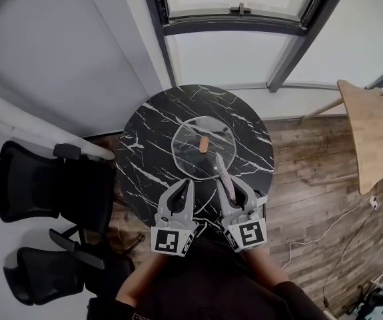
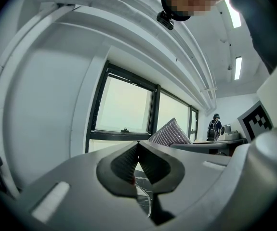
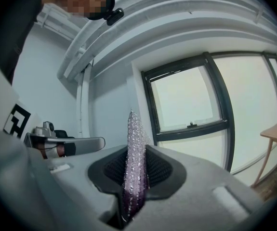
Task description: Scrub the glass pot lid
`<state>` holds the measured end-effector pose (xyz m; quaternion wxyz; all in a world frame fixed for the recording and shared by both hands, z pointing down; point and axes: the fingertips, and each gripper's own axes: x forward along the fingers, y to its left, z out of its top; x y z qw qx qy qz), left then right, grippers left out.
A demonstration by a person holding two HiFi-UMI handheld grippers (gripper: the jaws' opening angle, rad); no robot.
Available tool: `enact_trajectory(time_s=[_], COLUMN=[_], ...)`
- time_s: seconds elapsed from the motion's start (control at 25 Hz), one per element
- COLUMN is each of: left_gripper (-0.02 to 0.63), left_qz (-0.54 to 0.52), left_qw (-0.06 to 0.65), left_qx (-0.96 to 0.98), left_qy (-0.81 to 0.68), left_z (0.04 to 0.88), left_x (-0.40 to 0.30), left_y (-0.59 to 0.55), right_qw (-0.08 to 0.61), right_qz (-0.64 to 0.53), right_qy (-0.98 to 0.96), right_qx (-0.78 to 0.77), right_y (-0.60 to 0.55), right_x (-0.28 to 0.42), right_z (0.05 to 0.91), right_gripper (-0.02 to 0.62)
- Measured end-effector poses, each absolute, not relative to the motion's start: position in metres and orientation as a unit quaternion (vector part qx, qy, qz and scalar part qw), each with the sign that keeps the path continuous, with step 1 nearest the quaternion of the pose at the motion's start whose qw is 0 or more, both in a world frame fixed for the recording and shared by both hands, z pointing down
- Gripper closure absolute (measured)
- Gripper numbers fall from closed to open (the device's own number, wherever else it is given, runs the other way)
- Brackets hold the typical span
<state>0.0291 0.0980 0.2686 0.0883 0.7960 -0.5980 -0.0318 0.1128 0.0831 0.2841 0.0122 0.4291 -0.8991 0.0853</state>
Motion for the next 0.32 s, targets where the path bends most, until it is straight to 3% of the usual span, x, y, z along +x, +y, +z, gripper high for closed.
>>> enact_trajectory(time_s=[0.32], left_gripper=[0.603], left_qz=[-0.037], left_qw=[0.092], left_qx=[0.799], left_qy=[-0.593], left_z=[0.2678], left_x=[0.0292], left_y=[0.0971], right_qw=[0.017], right_qz=[0.081], right_qy=[-0.897], right_qx=[0.434], right_y=[0.083], right_x=[0.1129], right_z=[0.2833], right_gripper=[0.523])
